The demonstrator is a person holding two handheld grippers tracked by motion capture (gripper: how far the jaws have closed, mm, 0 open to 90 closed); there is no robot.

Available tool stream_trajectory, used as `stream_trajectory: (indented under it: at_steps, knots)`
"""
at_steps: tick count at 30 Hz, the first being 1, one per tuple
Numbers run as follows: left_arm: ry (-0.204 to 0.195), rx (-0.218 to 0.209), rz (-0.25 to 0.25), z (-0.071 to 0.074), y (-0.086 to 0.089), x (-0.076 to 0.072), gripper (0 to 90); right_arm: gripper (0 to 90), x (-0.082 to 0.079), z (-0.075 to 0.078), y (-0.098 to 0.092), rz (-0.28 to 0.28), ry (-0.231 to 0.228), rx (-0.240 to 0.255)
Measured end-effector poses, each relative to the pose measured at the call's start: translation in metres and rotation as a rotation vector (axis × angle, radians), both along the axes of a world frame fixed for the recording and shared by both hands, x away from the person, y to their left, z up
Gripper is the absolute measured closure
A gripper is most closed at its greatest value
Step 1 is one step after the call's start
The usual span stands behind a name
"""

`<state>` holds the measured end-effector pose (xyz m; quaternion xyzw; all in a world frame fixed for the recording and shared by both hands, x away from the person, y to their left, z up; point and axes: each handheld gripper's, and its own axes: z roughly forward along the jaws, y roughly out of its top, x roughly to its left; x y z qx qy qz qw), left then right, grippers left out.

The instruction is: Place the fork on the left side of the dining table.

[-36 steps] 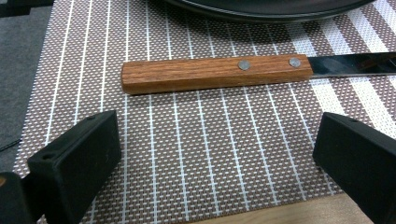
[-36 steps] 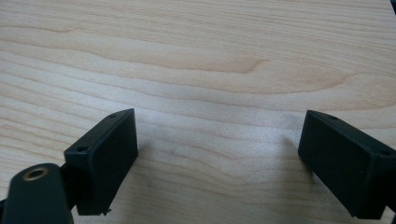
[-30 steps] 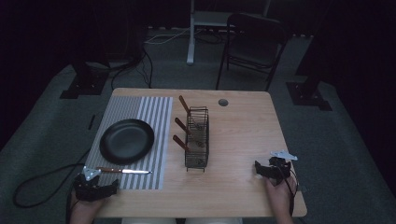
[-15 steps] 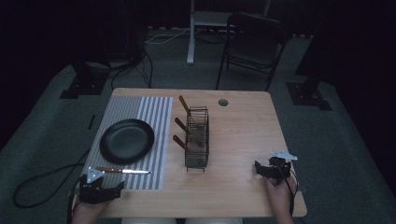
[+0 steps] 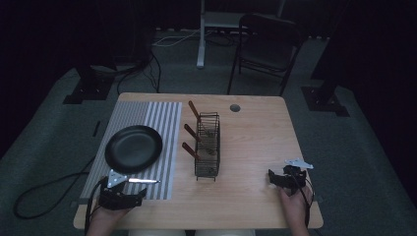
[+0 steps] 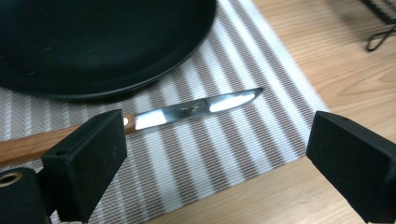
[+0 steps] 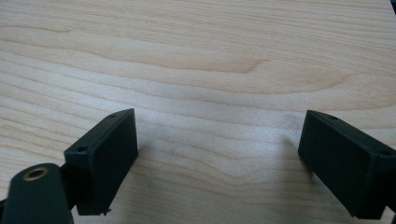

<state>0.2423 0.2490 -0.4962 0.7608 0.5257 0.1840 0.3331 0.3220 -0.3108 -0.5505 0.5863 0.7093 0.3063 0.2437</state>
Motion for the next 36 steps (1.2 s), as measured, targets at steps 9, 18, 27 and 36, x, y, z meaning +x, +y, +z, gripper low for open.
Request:
stream_trajectory:
  at_steps: [9, 18, 27, 36]
  knots:
    - [-0.016, -0.016, -0.039, 0.013, -0.016, 0.005, 7.4, 11.5, 0.0, 0.0, 0.0, 0.0, 0.0, 0.0]
    - [-0.058, -0.035, -0.102, 0.037, -0.04, 0.013, 7.5, 11.5, 0.0, 0.0, 0.0, 0.001, 0.0, -0.002]
    - [-0.084, -0.047, -0.165, 0.053, -0.068, 0.024, 7.5, 11.5, 0.0, 0.0, 0.0, 0.001, -0.001, -0.001]
    - [-0.109, -0.081, -0.2, 0.07, -0.088, 0.034, 11.7, 11.5, 0.0, 0.0, 0.0, 0.001, -0.001, -0.001]
